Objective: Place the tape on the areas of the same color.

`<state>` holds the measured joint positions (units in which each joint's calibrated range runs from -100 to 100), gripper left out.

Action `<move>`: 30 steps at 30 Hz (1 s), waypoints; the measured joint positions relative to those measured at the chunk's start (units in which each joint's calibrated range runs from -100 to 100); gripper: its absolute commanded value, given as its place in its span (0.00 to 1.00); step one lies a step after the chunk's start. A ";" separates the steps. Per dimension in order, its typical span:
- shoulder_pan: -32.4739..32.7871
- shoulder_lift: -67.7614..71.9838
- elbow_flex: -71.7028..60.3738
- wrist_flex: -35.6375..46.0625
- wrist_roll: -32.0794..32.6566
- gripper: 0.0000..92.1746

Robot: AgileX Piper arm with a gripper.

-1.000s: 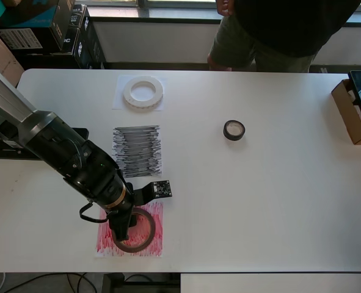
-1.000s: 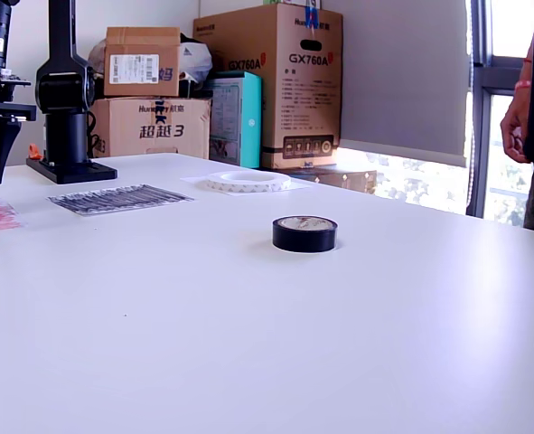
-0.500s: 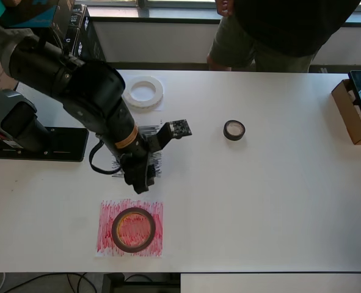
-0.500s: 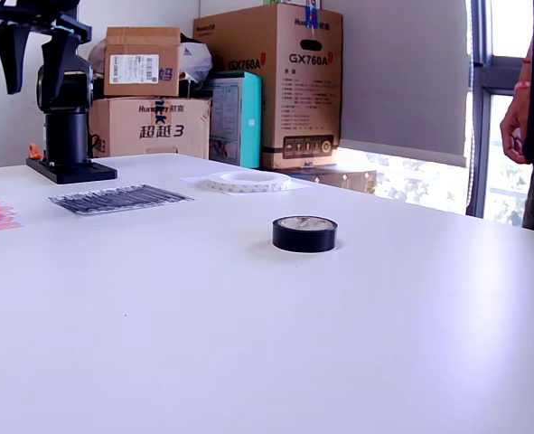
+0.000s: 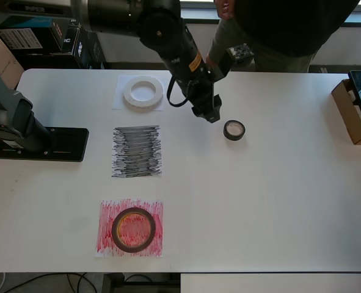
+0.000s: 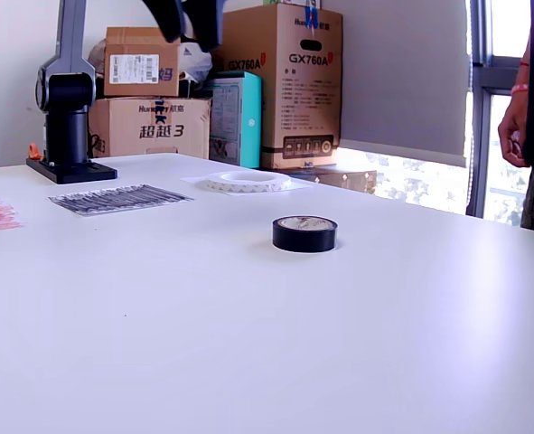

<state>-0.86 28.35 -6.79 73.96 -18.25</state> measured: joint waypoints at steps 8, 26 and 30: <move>5.45 13.37 -10.72 -1.32 3.24 0.65; 6.60 31.27 -18.01 -0.67 3.24 0.65; 6.28 32.26 -17.13 -2.12 3.24 0.65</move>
<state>5.42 60.61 -23.92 71.84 -15.01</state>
